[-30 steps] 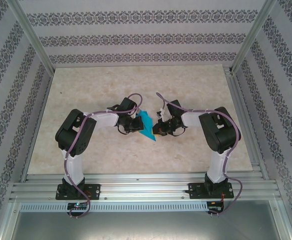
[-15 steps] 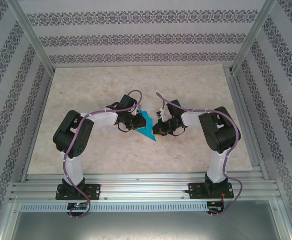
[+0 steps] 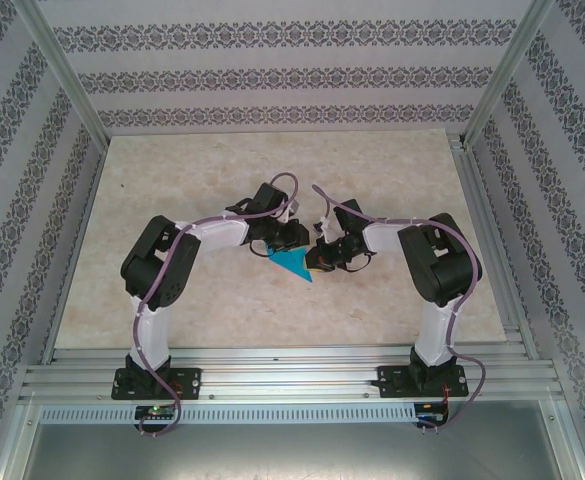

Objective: Fold a paper plane with a square sheet of paper (fold left side to right side)
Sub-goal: Fourth fold the wing at the center of the table.

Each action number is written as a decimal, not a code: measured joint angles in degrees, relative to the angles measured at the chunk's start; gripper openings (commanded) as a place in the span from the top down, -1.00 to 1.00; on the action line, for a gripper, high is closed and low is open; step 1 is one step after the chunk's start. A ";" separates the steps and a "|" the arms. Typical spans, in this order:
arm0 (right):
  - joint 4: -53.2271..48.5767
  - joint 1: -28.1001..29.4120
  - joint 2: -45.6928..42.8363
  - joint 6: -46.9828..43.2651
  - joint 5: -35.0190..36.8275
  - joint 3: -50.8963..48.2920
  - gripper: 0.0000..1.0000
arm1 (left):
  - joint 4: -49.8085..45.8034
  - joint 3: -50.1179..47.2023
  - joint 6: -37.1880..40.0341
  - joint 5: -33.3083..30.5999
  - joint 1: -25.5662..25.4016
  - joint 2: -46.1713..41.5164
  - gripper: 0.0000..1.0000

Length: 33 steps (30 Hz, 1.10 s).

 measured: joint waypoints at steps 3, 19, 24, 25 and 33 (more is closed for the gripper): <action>-0.11 0.00 0.09 0.00 -0.02 0.11 0.92 | -0.35 0.39 0.02 -0.85 0.00 0.92 0.60; -0.52 0.00 0.07 0.09 -0.46 0.46 0.74 | -4.52 0.50 0.76 -6.32 0.55 1.99 0.62; -0.85 0.02 -0.52 0.15 0.50 0.44 0.70 | -4.52 0.39 0.98 -6.78 1.07 1.99 0.62; -1.09 0.00 -0.94 0.13 1.36 0.42 0.69 | -4.52 0.28 1.01 -6.82 1.16 2.01 0.62; -2.62 0.15 -9.42 0.31 6.14 -1.68 0.72 | -3.37 -0.68 1.09 -6.71 1.44 2.01 0.64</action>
